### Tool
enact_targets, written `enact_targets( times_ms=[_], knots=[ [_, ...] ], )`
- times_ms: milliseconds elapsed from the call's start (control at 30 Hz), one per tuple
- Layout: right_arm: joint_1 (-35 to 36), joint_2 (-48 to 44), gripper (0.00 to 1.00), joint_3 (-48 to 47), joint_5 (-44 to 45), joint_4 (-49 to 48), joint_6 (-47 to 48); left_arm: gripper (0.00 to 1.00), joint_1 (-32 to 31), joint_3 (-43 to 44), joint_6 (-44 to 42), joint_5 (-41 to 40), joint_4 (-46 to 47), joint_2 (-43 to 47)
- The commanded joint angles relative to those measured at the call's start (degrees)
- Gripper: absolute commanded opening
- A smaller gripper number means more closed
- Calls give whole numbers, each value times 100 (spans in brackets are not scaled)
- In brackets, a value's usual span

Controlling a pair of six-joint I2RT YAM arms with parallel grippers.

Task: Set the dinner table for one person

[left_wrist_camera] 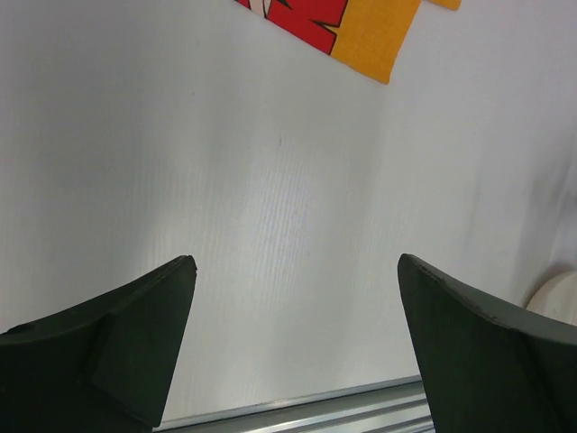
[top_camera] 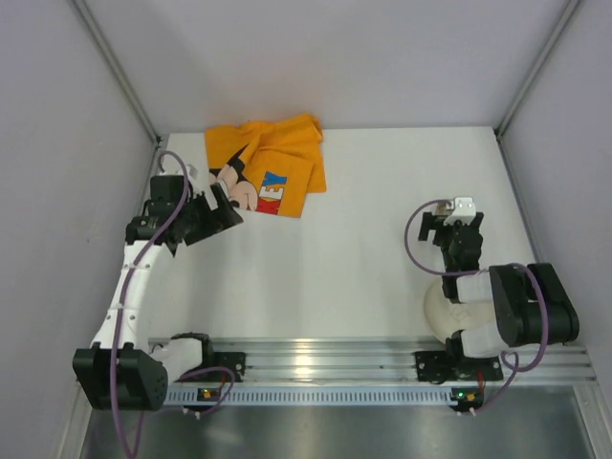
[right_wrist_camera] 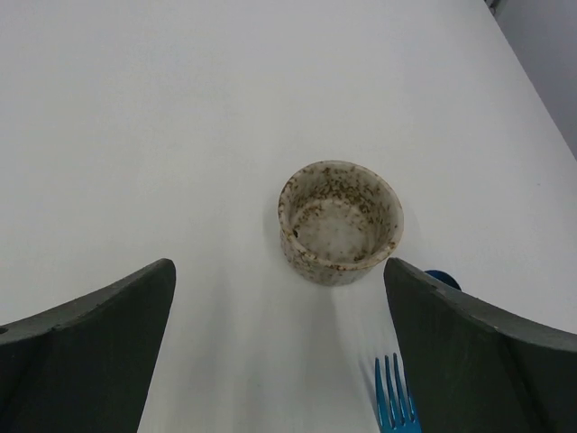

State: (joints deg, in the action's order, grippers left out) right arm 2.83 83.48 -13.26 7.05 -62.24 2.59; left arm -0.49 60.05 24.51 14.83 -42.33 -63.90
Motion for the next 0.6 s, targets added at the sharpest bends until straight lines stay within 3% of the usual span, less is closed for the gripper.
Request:
enact_targets(
  times_ms=[0, 67, 167, 300, 333, 367, 400, 467, 567],
  knots=[
    [277, -603, 100, -561, -239, 818, 389, 99, -4, 410, -61, -629, -381, -8],
    [629, -1306, 100, -1054, -257, 2025, 576, 99, -4, 682, 35, -1164, -548, -262],
    [1437, -2194, 100, -2126, -371, 4195, 32, 98, -4, 964, 124, -1404, -733, -693],
    [3578, -3021, 100, -3059, 277, 5001, -55, 99, 5, 1149, 221, -1798, -532, -730],
    [3697, -3187, 100, -3051, 654, 5080, -840, 99, -3, 1019, 229, -1886, -113, -694],
    [3698, -3233, 100, -3095, 1145, 6404, -2179, 99, -4, 904, 195, -1931, 126, -685],
    [3481, -3250, 100, -3026, 749, 6800, -4220, 99, 5, 860, 168, -1914, 259, -764],
    [3085, -3146, 100, -2736, -665, 6977, -4650, 99, -4, 1051, 72, -1661, 374, -1314],
    [3284, -2996, 100, -2788, -872, 8127, -5047, 98, -248, 1421, -25, -1614, 216, -1914]
  ],
)
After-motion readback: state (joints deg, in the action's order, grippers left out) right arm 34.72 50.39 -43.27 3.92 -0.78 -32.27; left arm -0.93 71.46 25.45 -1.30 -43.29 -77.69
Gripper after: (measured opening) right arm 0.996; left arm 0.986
